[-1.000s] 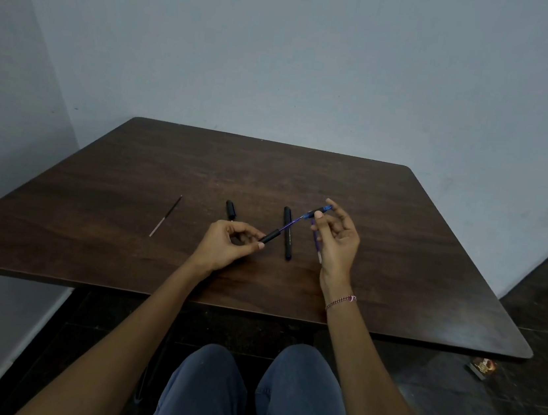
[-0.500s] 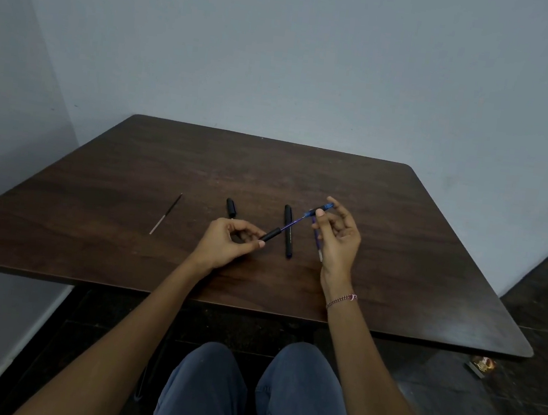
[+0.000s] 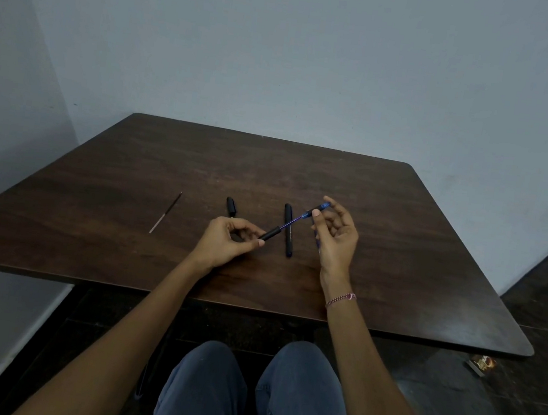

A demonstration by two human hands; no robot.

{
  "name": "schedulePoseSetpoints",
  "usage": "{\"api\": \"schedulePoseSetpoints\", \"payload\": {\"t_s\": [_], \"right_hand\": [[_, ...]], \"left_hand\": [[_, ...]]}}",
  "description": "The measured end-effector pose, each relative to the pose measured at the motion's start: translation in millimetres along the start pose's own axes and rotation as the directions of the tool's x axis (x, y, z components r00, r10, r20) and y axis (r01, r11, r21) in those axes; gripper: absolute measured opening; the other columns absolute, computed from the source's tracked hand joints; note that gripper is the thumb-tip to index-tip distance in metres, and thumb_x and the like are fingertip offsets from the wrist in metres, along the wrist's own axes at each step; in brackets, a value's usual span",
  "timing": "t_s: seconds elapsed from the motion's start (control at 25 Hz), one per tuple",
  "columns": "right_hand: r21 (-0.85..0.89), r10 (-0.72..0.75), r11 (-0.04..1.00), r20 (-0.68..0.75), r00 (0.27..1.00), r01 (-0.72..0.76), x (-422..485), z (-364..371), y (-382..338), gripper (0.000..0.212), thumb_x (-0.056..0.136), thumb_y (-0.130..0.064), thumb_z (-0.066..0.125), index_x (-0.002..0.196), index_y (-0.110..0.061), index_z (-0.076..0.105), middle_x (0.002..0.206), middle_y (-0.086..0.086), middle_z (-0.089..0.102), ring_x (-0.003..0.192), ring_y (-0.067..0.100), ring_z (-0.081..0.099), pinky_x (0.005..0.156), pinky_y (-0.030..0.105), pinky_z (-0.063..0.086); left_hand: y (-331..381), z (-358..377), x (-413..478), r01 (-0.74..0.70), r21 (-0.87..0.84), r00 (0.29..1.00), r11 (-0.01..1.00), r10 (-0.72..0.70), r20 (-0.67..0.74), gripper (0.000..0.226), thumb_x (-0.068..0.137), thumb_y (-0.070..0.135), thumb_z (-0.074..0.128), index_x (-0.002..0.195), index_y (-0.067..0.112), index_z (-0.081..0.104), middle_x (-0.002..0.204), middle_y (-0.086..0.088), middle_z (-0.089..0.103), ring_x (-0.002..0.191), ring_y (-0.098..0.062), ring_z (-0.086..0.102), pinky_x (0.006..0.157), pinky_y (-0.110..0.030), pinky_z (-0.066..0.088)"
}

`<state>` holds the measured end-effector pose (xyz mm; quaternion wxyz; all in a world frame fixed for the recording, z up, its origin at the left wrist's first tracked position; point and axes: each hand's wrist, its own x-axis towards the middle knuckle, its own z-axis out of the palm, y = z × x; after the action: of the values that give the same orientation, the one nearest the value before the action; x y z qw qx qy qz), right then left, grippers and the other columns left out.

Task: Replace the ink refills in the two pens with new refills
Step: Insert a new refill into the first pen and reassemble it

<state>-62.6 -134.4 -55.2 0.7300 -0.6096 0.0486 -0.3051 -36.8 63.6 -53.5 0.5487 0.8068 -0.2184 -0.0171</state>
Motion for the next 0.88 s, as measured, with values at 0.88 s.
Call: {"api": "schedulePoseSetpoints", "payload": {"t_s": [0.88], "right_hand": [[-0.223,0.007,0.974,0.222,0.975,0.044,-4.4,4.4,5.5,0.024,0.084,-0.014,0.068,0.1,-0.032,0.062,0.08,-0.004,0.065,0.082,0.014,0.063,0.08,0.039,0.051]], "left_hand": [[-2.0,0.8,1.2,0.012,-0.038,1.0,0.999,-0.012,0.003,0.015,0.074,0.015,0.077,0.083,0.026,0.073,0.067,0.009,0.069,0.067,-0.003,0.064,0.067,-0.016,0.05]]}}
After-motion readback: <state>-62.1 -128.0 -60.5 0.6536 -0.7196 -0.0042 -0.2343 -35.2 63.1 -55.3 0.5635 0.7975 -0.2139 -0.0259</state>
